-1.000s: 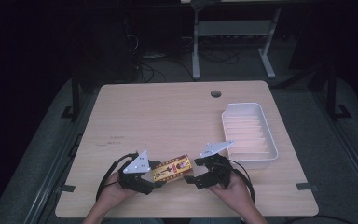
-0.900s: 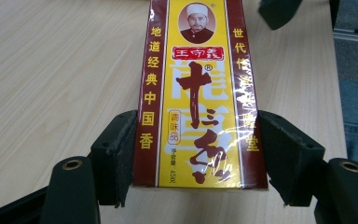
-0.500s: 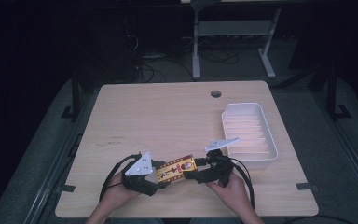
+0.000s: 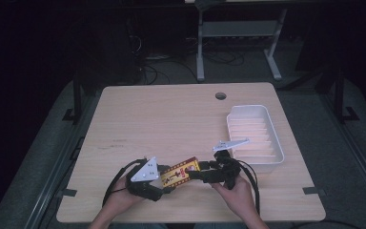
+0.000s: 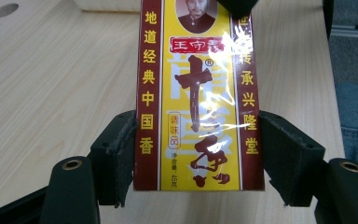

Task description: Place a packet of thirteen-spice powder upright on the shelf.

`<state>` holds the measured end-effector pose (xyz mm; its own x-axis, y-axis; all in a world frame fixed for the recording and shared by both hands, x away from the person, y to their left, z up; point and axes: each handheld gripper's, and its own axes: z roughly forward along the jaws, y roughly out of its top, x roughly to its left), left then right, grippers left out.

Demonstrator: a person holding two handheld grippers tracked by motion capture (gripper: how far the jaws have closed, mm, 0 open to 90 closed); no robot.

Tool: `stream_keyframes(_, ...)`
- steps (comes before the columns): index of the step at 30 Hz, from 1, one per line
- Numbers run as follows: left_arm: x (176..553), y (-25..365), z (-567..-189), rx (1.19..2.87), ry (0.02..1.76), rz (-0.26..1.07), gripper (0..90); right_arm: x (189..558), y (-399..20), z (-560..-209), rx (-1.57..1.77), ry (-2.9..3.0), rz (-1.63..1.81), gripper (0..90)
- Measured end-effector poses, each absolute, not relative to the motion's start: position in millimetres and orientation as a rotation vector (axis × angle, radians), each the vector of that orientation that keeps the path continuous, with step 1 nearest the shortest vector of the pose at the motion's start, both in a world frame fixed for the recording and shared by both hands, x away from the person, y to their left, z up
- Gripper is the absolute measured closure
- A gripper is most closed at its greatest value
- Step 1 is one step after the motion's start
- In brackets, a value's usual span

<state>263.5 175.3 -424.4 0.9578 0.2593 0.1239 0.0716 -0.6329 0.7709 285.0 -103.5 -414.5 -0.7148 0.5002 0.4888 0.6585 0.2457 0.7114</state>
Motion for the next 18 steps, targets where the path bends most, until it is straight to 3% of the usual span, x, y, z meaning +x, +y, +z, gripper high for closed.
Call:
stream_keyframes(12, 268, 178, -427, 2.254, 0.253, 0.280, 28.1, 292, -94, -402, -1.040, -2.299, -1.499, 68.1)
stream_keyframes(13, 270, 181, -426, 2.239, 0.260, 0.244, 32.4, 292, -93, -401, -1.028, -2.316, -1.496, 68.3)
stream_keyframes(18, 276, 195, -427, 2.205, 0.335, 0.209, 27.9, 294, -91, -397, -0.972, -2.432, -1.417, 68.4)
